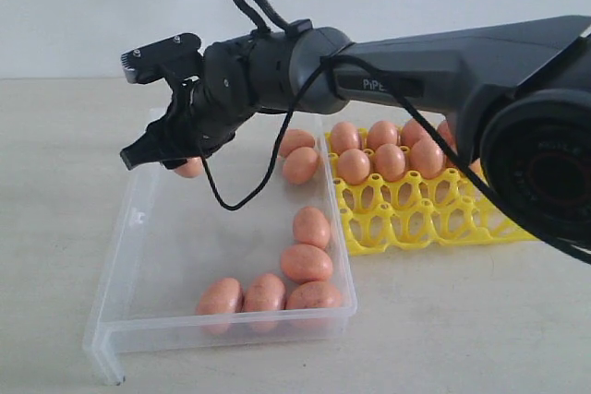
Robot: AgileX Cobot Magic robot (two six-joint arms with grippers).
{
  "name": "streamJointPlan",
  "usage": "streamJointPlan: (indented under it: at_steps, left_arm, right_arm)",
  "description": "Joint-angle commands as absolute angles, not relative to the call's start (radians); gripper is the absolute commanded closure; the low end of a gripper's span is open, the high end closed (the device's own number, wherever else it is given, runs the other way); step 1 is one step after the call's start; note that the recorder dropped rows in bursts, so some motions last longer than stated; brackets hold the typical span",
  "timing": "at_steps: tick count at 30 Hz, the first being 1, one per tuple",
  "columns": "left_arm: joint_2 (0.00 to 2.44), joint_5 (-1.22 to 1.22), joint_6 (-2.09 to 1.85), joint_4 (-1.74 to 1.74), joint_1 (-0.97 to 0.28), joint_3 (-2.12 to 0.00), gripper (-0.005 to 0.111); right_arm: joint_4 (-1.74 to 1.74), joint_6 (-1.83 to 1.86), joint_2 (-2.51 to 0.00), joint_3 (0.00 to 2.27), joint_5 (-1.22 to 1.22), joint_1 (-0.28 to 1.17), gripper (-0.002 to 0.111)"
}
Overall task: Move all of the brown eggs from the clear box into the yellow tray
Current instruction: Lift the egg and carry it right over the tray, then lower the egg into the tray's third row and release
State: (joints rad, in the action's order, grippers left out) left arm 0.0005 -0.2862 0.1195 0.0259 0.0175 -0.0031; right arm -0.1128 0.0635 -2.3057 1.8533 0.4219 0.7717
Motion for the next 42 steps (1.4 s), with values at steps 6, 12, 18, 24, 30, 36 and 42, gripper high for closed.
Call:
streamJointPlan:
  at_steps: [6,12,18,24,30,36,42]
  left_arm:
    - [0.000,-0.321,0.085,0.028,0.014,0.000,0.111]
    - [0.000,-0.321,0.085,0.028,0.014,0.000,0.111]
    - [0.000,-0.321,0.085,0.028,0.014,0.000,0.111]
    - [0.000,-0.321,0.085,0.028,0.014,0.000,0.111]
    - [0.000,-0.320,0.085,0.028,0.014,0.000,0.111]
    - [0.000,-0.318,0.085,0.028,0.014,0.000,0.111]
    - [0.000,-0.318,0.085,0.028,0.014,0.000,0.111]
  right_arm:
    - [-0.101,0.042,-2.104,1.461,-0.083,0.769,0.108]
    - [-0.101,0.040,-1.838,1.060,-0.543,0.746,0.109]
    - [-0.159,-0.081,-1.705,0.796,-0.715,0.532,0.109]
    - [0.791,-0.818,-1.701,0.754,-1.014,0.035,0.109]
    - [1.351,-1.122,-1.810,0.849,-1.221,-0.110,0.109]
    - [1.358,-1.012,-1.903,0.851,-0.913,0.091,0.109]
    - [1.317,-0.922,-1.936,0.851,-0.911,0.123,0.109]
